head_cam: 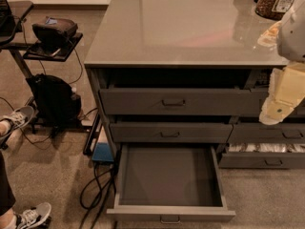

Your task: Close bottom drawer

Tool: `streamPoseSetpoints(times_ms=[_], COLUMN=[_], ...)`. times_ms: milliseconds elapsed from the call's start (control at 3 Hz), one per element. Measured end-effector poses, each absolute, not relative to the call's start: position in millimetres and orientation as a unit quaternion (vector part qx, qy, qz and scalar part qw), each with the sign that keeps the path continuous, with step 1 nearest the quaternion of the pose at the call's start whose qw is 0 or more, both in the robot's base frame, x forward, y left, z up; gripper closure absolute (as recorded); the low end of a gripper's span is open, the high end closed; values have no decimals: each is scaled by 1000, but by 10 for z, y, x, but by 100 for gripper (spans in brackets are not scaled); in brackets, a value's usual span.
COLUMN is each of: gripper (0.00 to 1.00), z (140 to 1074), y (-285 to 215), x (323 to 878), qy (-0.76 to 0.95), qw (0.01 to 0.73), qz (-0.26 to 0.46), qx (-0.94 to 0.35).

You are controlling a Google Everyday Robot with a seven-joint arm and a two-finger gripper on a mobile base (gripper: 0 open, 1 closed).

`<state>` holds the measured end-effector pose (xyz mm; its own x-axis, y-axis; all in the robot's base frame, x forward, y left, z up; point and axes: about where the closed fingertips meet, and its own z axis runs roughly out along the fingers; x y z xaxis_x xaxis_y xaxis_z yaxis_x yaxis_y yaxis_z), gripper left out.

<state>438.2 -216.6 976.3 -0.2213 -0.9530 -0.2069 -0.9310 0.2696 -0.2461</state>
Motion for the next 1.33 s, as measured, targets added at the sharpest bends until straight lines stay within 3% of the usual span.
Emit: streamPoseSetpoints(times_ms=[667, 1333], gripper=[0, 0], z=[9627, 8545], y=[-2103, -1767], x=[4293, 3861], qy=[767, 708], qw=[171, 235], qz=[-32, 27], qx=[-618, -666])
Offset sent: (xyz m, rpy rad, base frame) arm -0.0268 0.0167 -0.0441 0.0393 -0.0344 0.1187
